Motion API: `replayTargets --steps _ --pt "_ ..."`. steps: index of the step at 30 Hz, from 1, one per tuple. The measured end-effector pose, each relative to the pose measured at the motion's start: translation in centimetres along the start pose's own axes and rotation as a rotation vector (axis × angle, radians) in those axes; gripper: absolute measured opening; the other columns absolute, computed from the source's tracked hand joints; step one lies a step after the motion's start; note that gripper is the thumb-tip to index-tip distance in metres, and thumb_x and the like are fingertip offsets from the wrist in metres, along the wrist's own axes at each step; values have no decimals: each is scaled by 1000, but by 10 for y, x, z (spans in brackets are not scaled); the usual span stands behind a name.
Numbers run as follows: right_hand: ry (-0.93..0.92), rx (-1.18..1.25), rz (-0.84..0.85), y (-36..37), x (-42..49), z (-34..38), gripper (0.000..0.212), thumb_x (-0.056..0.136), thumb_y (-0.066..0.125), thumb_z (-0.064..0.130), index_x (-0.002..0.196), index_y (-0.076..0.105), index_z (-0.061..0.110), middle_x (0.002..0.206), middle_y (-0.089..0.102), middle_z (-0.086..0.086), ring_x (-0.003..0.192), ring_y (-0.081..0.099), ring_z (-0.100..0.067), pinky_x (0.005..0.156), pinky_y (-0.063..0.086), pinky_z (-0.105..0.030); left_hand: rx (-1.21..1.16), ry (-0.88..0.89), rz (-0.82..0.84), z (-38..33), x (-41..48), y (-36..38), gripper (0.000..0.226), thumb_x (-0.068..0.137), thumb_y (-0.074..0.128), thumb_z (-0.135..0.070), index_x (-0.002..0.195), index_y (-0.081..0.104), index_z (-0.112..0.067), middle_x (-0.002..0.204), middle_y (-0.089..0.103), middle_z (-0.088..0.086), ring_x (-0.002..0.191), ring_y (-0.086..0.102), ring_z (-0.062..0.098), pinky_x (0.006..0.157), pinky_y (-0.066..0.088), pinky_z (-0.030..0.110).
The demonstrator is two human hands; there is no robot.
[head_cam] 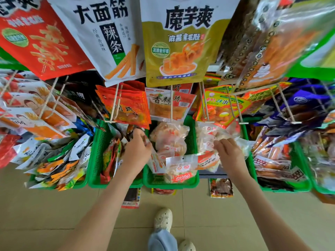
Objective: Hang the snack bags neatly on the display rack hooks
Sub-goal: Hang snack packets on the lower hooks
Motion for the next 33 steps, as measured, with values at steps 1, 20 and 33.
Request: replayTargets --steps 1,20,33 --pt "-20 -15 17 0 -1 3 20 92 54 9 76 59 -1 71 44 0 66 48 -24 60 28 -23 -78 -2 0 -3 -1 3 31 93 53 -15 119 37 -18 72 58 8 46 48 18 38 30 25" --pt "-107 -32 325 65 2 57 18 92 49 4 99 65 -1 84 51 -10 78 51 -24 61 31 -15 -696 -254 306 -42 12 37 22 91 54 -8 110 64 -3 116 64 14 105 61 24 91 51 33" --pt "167 31 389 60 17 13 18 90 58 21 88 58 3 72 50 -9 59 41 -14 44 31 -11 275 455 -105 -74 25 7 23 95 49 -30 77 63 -28 67 52 -16 82 53 11 70 10 30"
Point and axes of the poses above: each hand's wrist, its own x-axis towards the middle knuckle, its own y-axis out of the palm, z = x × y, the point moved 10 cm from there along x, towards the middle knuckle
